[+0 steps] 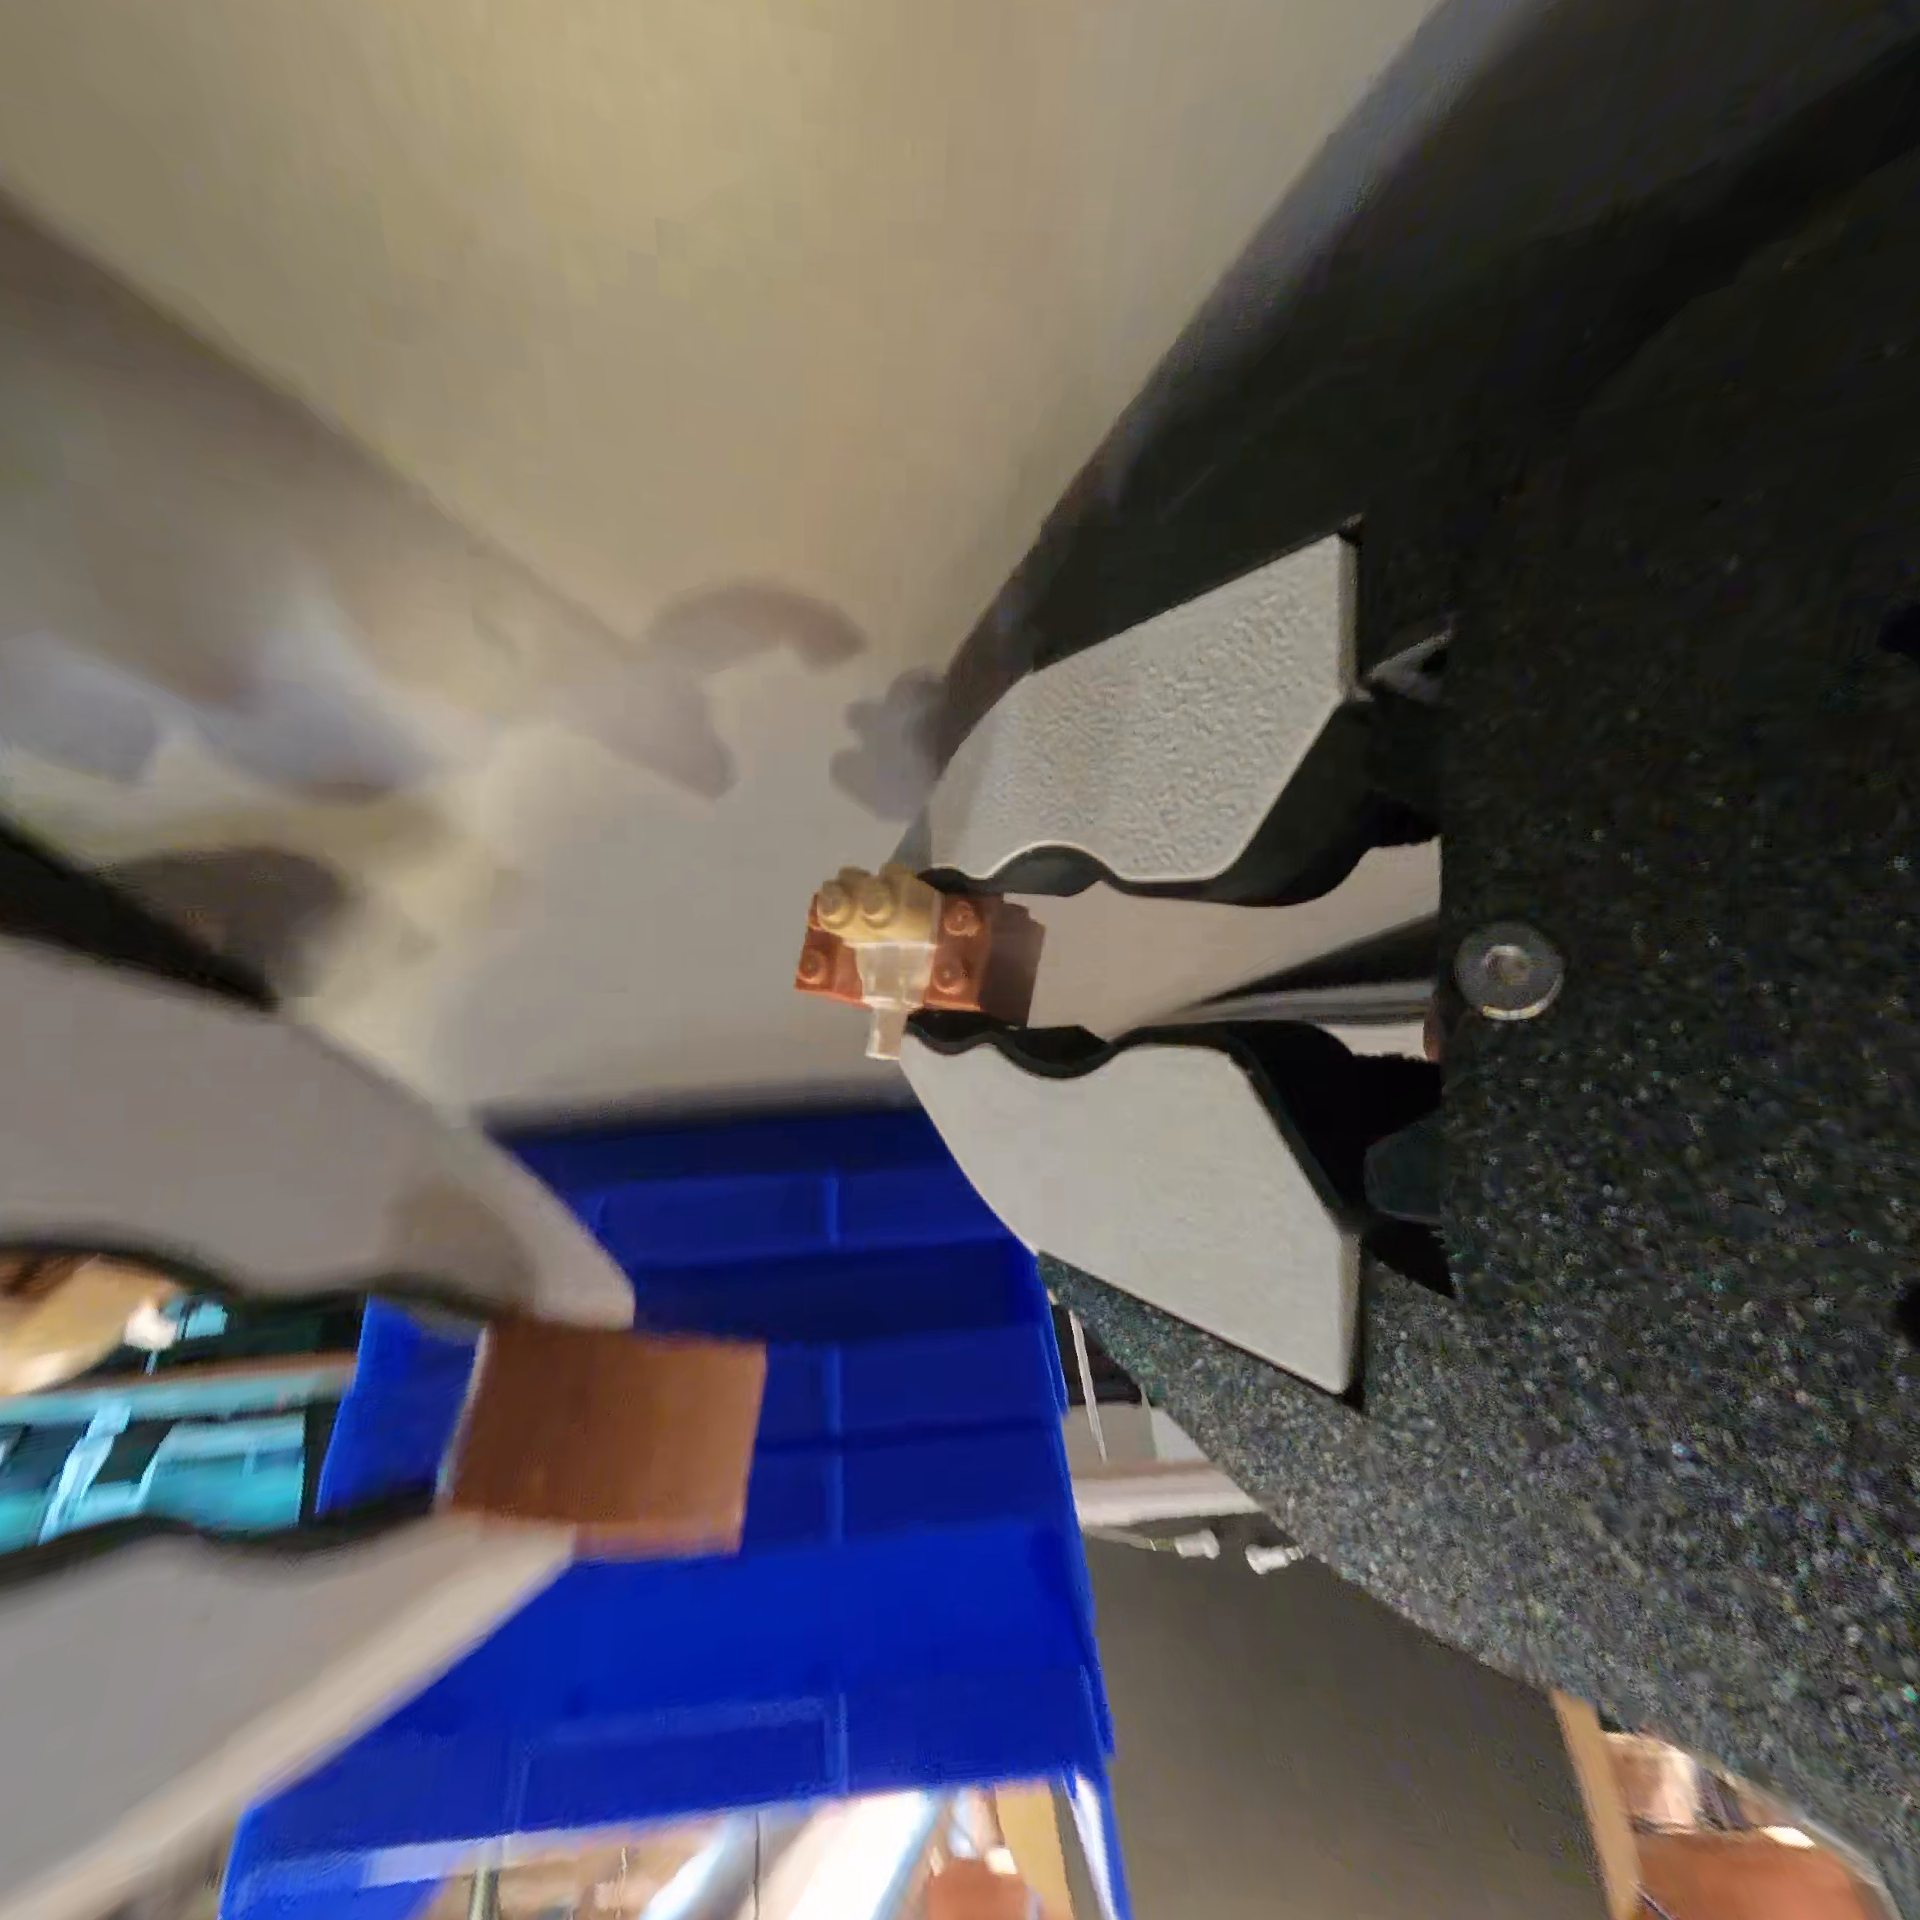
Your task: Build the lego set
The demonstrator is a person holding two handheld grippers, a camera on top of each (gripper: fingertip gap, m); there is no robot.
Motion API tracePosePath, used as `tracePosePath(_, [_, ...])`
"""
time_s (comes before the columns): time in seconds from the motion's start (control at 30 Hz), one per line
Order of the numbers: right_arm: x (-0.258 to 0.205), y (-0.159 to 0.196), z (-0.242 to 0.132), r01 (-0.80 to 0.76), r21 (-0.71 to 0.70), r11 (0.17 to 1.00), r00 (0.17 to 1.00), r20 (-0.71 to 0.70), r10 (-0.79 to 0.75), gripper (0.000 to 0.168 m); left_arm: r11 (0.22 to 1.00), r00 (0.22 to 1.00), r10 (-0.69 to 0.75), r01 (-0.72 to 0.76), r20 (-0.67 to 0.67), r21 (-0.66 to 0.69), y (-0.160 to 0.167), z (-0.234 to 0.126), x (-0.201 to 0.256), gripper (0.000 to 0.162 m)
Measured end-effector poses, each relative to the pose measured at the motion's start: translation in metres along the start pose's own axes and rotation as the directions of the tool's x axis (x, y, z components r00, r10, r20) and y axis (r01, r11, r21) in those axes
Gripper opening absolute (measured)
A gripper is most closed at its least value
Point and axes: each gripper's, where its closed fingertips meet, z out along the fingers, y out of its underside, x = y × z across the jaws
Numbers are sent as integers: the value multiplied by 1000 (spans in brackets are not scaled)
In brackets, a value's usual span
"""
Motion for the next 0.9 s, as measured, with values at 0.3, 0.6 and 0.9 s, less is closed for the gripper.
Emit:
tracePosePath(0.3, [1,2,2,77,-15,997,996,-44,-78,17,977,969,-187,200,-161,69,-3,-4,11,35])
tracePosePath(0.6, [20,1,-1,195,-45,980,959,-199,-200,17,649,711,-602,701,-364,296,-41,-37,-36,44])
tracePosePath(0.9, [26,-12,-6,332,-49,942,894,-301,-331,17,139,229,-598,973,-768,182,-74,-62,-52,32])
